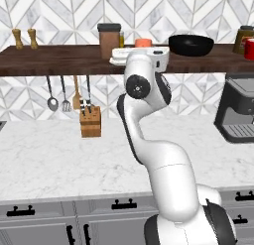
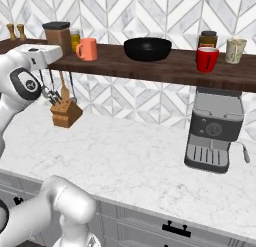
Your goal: Gather all objects into one cabinet and sort the glasses and bowls to opposite sides.
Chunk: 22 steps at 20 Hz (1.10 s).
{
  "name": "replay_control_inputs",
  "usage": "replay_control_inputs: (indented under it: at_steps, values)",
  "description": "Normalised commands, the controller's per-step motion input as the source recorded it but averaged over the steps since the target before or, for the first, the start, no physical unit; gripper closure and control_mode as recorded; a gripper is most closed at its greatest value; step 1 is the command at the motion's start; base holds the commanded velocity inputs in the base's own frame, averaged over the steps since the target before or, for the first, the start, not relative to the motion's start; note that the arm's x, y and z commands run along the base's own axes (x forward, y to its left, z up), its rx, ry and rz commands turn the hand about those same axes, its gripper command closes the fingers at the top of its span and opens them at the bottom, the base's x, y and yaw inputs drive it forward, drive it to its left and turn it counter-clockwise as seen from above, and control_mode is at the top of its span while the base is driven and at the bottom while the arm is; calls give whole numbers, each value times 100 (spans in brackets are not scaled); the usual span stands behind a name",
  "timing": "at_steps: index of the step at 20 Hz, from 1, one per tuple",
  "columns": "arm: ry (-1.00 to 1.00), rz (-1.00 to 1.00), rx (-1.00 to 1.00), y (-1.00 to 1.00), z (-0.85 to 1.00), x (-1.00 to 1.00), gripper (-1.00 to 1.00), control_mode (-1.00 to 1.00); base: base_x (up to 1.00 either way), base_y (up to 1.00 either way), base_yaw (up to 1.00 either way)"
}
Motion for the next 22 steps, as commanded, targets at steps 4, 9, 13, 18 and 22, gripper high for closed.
replay_control_inputs:
  at_steps: [4, 9, 13, 18, 22]
  values:
    - [32, -14, 1, 4, 17, 13, -100, -100, 0, 0, 0]
    - [37, -9, 2, 0, 19, 1, -100, -100, 0, 0, 0]
    - [5, 0, 4, -4, 0, 0, -100, -100, 0, 0, 0]
    - [25, 7, 33, -66, -13, 0, -100, -100, 0, 0, 0]
    - [4, 1, 6, -7, -1, 0, -100, -100, 0, 0, 0]
